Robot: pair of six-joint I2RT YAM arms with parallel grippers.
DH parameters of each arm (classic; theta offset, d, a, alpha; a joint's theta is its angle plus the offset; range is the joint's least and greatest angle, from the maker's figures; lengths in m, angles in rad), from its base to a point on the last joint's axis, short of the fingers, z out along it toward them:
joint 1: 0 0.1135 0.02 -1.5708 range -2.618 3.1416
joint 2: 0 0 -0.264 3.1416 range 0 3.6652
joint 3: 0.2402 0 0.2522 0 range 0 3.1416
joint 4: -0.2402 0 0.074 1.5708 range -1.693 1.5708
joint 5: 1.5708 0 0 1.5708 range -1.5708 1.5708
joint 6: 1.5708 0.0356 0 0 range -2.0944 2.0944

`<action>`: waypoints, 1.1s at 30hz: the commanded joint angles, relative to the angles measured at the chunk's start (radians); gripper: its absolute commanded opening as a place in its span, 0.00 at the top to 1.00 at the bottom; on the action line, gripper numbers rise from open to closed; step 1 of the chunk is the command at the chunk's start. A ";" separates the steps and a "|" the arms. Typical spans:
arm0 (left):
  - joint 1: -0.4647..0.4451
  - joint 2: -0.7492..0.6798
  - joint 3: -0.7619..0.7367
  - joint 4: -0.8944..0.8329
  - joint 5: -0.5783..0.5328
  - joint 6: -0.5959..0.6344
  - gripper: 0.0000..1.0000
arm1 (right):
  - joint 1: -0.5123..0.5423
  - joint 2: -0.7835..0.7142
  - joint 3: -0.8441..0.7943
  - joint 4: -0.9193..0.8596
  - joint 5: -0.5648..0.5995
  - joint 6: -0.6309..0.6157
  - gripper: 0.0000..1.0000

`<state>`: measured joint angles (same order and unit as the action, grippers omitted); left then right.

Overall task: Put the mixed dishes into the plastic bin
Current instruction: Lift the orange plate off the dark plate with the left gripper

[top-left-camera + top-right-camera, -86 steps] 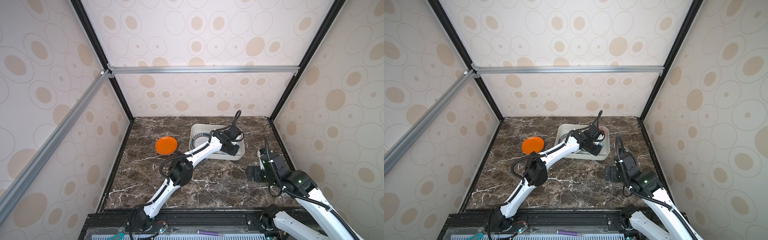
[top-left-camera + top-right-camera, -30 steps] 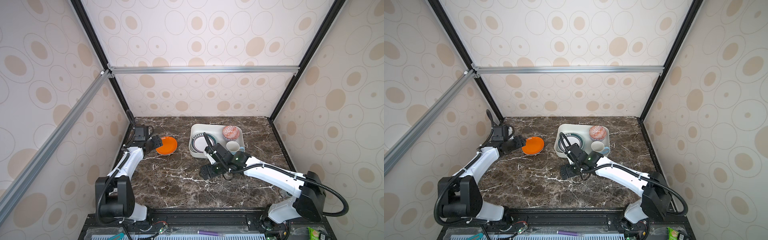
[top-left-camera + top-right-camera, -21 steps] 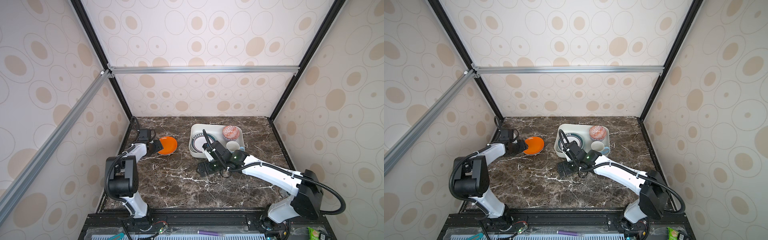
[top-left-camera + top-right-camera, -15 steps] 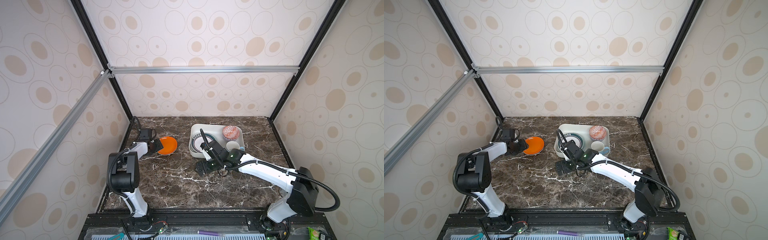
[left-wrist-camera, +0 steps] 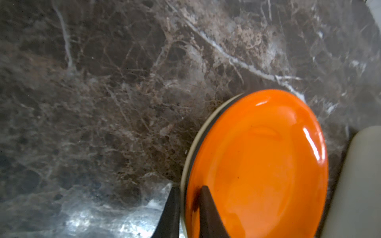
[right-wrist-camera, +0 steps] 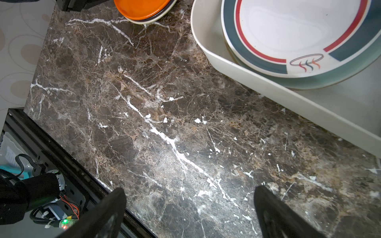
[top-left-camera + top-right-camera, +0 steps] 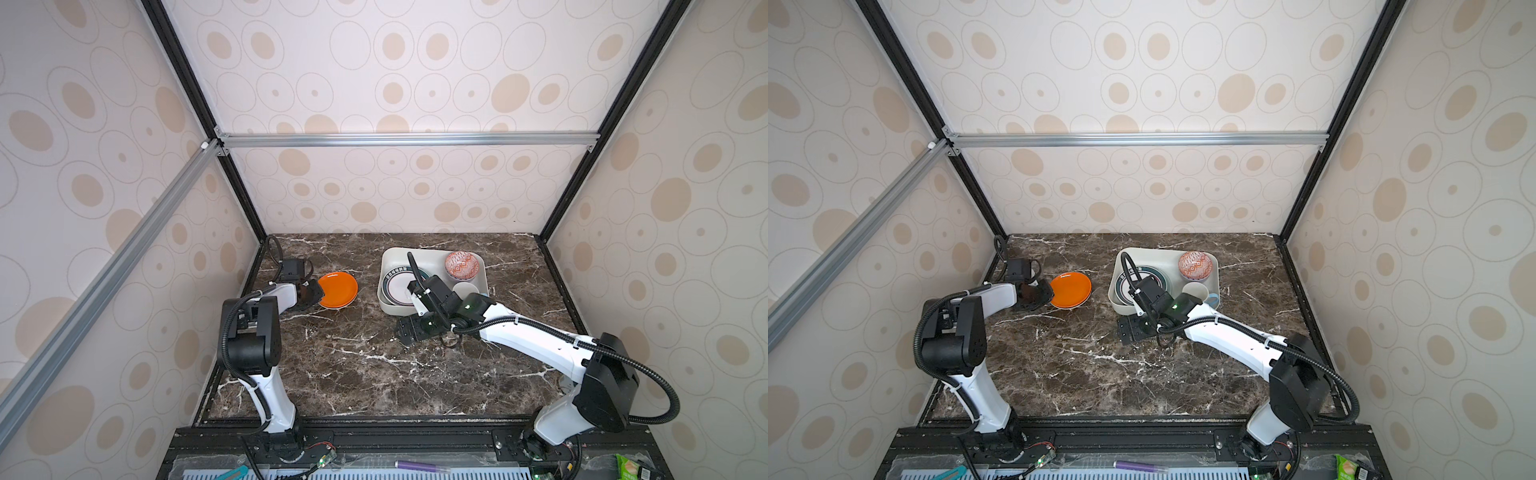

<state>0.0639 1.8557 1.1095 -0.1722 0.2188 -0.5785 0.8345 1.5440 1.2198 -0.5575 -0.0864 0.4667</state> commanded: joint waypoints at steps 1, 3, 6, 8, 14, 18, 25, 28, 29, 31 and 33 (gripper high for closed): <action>0.002 0.001 0.024 -0.057 -0.023 0.029 0.88 | -0.006 -0.029 -0.008 -0.023 0.007 -0.005 0.00; 0.001 -0.015 0.017 -0.069 -0.030 0.039 0.89 | -0.006 -0.029 -0.006 -0.026 0.004 -0.004 0.00; 0.002 -0.040 0.013 -0.095 -0.044 0.061 0.96 | -0.007 -0.029 -0.006 -0.027 0.000 0.000 0.00; 0.001 -0.051 0.012 -0.114 -0.053 0.076 1.00 | -0.007 -0.029 -0.006 -0.029 -0.002 0.002 0.00; 0.001 -0.098 0.001 -0.143 -0.052 0.098 1.00 | -0.006 -0.037 -0.008 -0.039 -0.012 0.007 0.00; 0.002 -0.143 0.010 -0.165 -0.036 0.108 1.00 | -0.006 -0.054 -0.011 -0.047 -0.003 0.008 0.00; 0.002 -0.244 0.033 -0.189 0.032 0.113 1.00 | -0.007 -0.102 -0.039 -0.035 -0.018 0.008 0.00; 0.001 -0.297 0.039 -0.204 0.057 0.114 1.00 | -0.008 -0.127 -0.057 -0.028 -0.021 0.010 0.00; 0.000 -0.319 0.042 -0.208 0.069 0.113 1.00 | -0.007 -0.136 -0.060 -0.031 -0.016 0.012 0.00; -0.003 -0.353 0.051 -0.219 0.083 0.112 1.00 | -0.007 -0.151 -0.060 -0.039 -0.004 0.012 0.00; -0.015 -0.381 0.071 -0.240 0.088 0.114 1.00 | -0.007 -0.165 -0.063 -0.052 0.008 0.013 0.00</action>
<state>0.0582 1.5234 1.1213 -0.3790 0.2726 -0.4816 0.8345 1.4158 1.1664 -0.5850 -0.0986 0.4713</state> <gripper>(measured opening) 0.063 0.997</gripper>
